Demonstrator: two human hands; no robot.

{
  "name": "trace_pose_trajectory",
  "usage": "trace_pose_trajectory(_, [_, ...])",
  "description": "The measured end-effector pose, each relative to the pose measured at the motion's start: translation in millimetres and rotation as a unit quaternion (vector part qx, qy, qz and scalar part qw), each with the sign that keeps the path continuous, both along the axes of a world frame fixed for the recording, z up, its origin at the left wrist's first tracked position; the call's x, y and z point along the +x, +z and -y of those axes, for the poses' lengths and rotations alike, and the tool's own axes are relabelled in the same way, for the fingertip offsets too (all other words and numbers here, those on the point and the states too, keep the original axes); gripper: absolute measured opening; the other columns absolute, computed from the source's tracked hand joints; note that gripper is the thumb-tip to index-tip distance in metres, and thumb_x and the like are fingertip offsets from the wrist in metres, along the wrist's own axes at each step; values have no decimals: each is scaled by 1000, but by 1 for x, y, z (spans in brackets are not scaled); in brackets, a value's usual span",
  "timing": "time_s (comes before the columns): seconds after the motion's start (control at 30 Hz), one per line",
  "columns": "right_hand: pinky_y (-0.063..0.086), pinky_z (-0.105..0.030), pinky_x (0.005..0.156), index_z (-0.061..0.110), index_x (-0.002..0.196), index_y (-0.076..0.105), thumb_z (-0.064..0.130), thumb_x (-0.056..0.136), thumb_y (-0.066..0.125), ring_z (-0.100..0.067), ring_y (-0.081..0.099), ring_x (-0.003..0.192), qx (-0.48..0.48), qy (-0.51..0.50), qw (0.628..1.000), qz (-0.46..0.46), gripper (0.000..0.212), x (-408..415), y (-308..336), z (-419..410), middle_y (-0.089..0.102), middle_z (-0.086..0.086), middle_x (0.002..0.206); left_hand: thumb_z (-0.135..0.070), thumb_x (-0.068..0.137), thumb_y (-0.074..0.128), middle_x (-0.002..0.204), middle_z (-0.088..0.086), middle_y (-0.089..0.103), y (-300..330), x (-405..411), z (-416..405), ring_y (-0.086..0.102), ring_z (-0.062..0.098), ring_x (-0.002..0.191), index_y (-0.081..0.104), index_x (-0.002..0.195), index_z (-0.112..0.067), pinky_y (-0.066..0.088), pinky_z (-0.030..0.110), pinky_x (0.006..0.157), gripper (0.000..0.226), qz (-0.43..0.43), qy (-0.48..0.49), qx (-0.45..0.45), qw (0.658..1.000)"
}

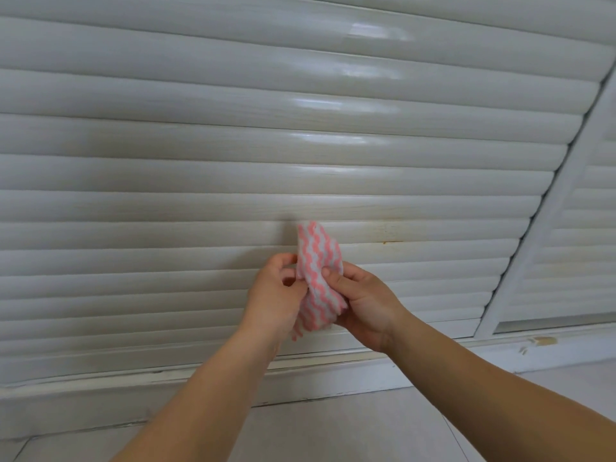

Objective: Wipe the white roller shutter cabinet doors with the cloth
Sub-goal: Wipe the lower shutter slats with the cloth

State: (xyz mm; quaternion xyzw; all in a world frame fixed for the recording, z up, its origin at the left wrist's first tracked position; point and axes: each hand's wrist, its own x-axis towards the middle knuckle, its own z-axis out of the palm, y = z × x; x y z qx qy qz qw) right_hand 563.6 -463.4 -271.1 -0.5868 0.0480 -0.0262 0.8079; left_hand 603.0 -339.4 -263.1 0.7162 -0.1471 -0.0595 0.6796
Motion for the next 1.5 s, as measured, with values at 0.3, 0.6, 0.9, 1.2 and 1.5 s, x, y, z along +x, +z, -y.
trace_pose_trajectory(0.3, [46, -24, 72, 27, 105, 63, 4, 85, 61, -17, 52, 92, -437, -420, 747, 271, 30, 37, 11, 25, 58, 8, 95, 0, 86, 43, 157, -2, -10, 2, 23, -9, -9, 17, 143, 12, 148, -26, 5, 43, 115, 74, 324, 108, 465, 817])
trace_pose_trajectory(0.6, [40, -35, 78, 26, 89, 76, 21, 80, 61, -20, 48, 90, -685, -453, 423, 383, 18, 80, -6, 40, 70, 1, 92, 0, 82, 35, 135, -7, -50, -7, 34, -5, -32, 27, 137, -20, 144, -34, -9, 65, 107, 90, 309, 116, 586, 740])
trace_pose_trajectory(0.9, [25, -33, 83, 32, 85, 76, 21, 79, 60, -17, 49, 85, -694, -508, 431, 274, 20, 50, -16, 112, 68, 2, 90, -5, 83, 35, 128, -3, -57, -18, 42, -5, -34, 28, 135, -27, 141, -33, -15, 69, 99, 89, 328, 137, 610, 709])
trace_pose_trajectory(1.2, [25, -21, 81, 32, 93, 73, 13, 80, 50, -10, 50, 93, -402, -635, 652, 104, 33, 37, -7, 137, 63, 11, 99, -8, 85, 34, 130, -2, -54, -19, 40, -4, -32, 28, 136, -24, 142, -33, -14, 70, 99, 86, 326, 140, 614, 705])
trace_pose_trajectory(1.5, [25, -2, 75, 36, 99, 65, 31, 94, 56, -24, 53, 98, -169, -635, 751, 69, 11, 73, 16, 64, 55, 10, 83, -14, 84, 41, 131, -3, -55, -18, 38, 5, -35, 29, 135, -22, 144, -30, -13, 68, 101, 89, 302, 139, 599, 728])
